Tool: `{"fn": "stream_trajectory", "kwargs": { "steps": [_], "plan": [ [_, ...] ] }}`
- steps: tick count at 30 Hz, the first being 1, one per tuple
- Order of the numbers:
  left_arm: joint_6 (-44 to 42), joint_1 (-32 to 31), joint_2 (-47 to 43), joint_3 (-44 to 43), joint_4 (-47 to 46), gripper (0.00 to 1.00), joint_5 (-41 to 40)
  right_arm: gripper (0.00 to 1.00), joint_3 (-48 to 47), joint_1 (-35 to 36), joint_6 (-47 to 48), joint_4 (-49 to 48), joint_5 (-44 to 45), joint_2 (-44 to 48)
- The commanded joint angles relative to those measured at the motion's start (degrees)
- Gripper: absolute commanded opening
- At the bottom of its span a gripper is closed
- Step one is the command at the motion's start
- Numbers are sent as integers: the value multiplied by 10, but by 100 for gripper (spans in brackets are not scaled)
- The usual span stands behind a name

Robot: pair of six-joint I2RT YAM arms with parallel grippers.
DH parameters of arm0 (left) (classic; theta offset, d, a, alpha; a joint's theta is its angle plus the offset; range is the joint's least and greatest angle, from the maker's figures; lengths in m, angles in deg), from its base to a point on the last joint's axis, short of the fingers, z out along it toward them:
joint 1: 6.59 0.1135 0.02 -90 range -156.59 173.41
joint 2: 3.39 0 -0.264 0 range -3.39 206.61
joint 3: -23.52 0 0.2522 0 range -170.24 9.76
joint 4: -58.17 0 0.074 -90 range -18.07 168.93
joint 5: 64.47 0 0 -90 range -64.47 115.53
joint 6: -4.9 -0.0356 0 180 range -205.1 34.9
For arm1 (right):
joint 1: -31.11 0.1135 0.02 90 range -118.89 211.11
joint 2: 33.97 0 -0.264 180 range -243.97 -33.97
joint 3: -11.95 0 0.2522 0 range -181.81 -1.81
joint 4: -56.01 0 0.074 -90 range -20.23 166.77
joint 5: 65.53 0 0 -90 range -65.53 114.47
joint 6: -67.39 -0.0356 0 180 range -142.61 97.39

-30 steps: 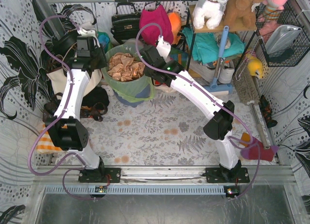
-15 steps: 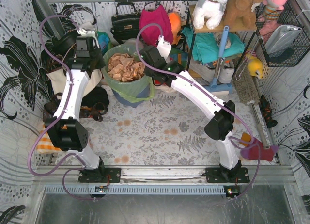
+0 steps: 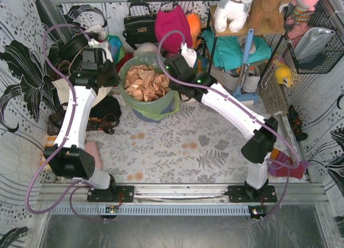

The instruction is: Tie the trash bag

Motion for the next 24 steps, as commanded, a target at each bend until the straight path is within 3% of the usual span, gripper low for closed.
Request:
{"fn": "stream_trajectory", "kwargs": {
  "steps": [1,9,13,17,24],
  "plan": [
    [10,-29,-60,43,28,0,87,0,37,8,32,-6,-39,82],
    [69,-109,-179,141,45,0,93,0,127,7,51,35,-124,194],
    [111,-151,-239,191,33,0,155,0,153,7,61,78,-167,240],
    [152,-191,-294,216,49,0,167,0,186,7,64,101,-193,287],
    [234,-218,-376,254,43,0,227,0,188,7,69,160,-212,304]
  ]
}}
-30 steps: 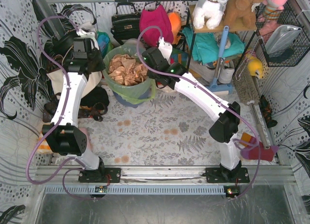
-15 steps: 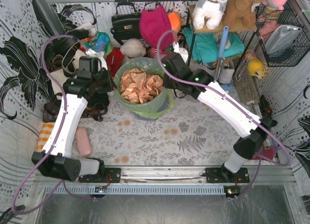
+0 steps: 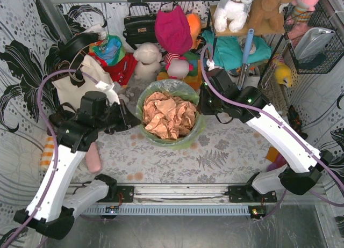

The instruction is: Tie the trash bag

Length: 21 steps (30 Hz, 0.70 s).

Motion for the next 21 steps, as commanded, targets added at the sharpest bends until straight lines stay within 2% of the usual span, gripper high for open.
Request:
{"fn": "stream_trajectory", "kwargs": {
  "steps": [1,6,10,14,16,21],
  "plan": [
    [55,-26,-45,14,-52,0,143,0,4,8,10,-21,-54,5],
    [87,-32,-65,28,-65,0,154,0,27,8,5,-31,-69,12],
    [86,-32,-64,61,-65,2,128,0,60,8,11,-53,-46,8],
    [77,-32,-57,70,-56,11,84,0,59,8,10,-76,-7,-4],
    [70,-32,-54,67,-51,20,70,6,55,8,13,-97,11,-9],
    [59,-32,-48,76,-51,28,48,19,32,8,40,-149,58,-35]
  ]
}}
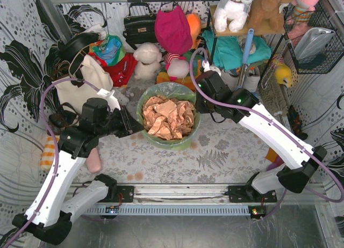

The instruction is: Tie the trash bag

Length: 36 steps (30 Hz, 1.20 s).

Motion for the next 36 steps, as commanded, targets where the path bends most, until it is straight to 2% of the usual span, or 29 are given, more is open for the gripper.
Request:
{"fn": "stream_trajectory", "kwargs": {
  "steps": [1,3,8,12,14,17,22,24,28,31,36],
  "plan": [
    [-18,-12,7,16,-31,29,15,20,-23,8,25,-106,24,-35],
    [-17,-12,4,22,-34,31,20,22,-52,7,42,-110,40,-53],
    [-19,-12,-9,28,-44,39,19,40,-111,7,73,-102,77,-95],
    [-30,-13,-8,-4,-35,44,-3,53,-178,7,92,-61,104,-111],
    [-39,-13,-12,-16,-38,49,-19,60,-200,7,97,-45,122,-101],
    [-47,-13,-15,-27,-42,52,-50,69,-194,7,101,-40,146,-67],
    [-49,-13,-6,-45,-46,52,-87,75,-134,-10,71,-27,183,23],
    [-50,-13,-6,-51,-54,52,-112,75,-70,-62,45,-42,119,67],
    [-51,-13,-7,-62,-75,52,-167,73,113,-205,-6,-131,-90,148],
    [-59,-12,-1,-66,-88,53,-200,73,218,-242,-28,-193,-161,166],
    [-87,-11,28,-61,-101,55,-253,72,349,-253,-77,-333,-260,149]
  ]
}}
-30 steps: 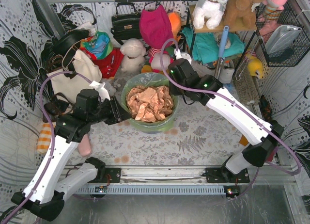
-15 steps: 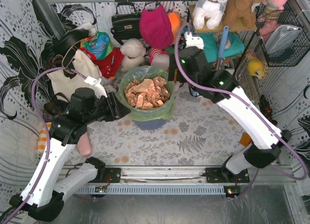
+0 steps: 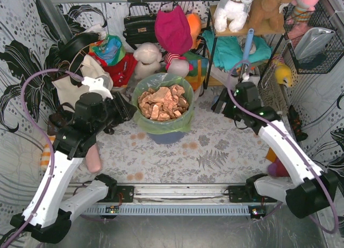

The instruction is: Tie the trash bag

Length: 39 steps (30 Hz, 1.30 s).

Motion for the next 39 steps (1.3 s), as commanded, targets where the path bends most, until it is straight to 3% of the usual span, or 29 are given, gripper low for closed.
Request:
{"fn": "stream_trajectory", "kwargs": {
  "steps": [1,9,24,31,37,39],
  "plan": [
    [-40,-1,32,-16,-40,55,-70,72,94,-5,-67,-169,-144,-23],
    [-72,7,96,-48,-51,57,-84,72,136,2,-115,-342,-218,-148],
    [-127,101,182,-94,-58,59,21,54,72,48,-126,-369,-203,-348],
    [-150,118,228,-97,-46,58,41,37,83,49,-141,-370,-181,-363],
    [-163,122,227,-76,-45,47,49,1,89,49,-141,-361,-161,-339],
    [-165,122,226,-68,-42,43,55,0,92,49,-137,-349,-153,-321]
  ]
}}
